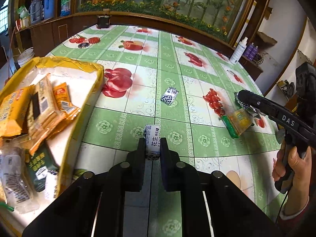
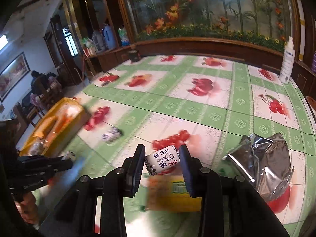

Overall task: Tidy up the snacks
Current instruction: 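Grasp peanut candy with left tool while right tool grasps milk candy, then carry both white candies over the yellow tray with both tools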

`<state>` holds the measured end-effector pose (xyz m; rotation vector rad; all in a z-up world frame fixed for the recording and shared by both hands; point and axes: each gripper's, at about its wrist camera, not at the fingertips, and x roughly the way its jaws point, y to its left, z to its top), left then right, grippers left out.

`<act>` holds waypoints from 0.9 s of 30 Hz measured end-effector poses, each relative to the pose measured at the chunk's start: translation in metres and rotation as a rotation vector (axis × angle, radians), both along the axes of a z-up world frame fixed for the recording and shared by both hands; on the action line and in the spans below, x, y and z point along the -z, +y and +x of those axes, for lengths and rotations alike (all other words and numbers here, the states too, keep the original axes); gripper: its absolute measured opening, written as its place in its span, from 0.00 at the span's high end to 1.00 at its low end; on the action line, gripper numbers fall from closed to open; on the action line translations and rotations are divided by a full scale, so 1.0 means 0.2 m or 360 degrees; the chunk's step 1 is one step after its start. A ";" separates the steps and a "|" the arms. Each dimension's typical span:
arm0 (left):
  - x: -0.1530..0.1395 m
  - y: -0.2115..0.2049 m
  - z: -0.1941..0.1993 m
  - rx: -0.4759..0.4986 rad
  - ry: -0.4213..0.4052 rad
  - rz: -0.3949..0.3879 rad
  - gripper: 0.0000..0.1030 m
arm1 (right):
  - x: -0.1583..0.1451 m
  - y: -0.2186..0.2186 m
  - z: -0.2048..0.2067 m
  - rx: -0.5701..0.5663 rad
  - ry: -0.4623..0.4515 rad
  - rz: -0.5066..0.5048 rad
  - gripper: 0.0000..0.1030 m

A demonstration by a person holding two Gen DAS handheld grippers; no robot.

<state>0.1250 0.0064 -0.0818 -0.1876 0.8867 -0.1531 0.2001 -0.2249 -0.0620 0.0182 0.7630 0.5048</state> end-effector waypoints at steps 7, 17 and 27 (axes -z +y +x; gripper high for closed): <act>-0.10 0.04 -0.11 -0.0019 -0.0049 -0.0017 0.90 | -0.10 0.09 -0.21 -0.0080 -0.0053 0.0164 0.65; -0.22 0.10 -0.26 -0.0134 -0.0096 0.0105 0.89 | -0.11 0.20 -0.41 -0.0164 -0.0020 0.0290 0.65; -0.22 0.28 -0.37 -0.0290 -0.0092 0.0174 0.89 | -0.13 0.35 -0.53 -0.0286 -0.0004 0.0371 0.65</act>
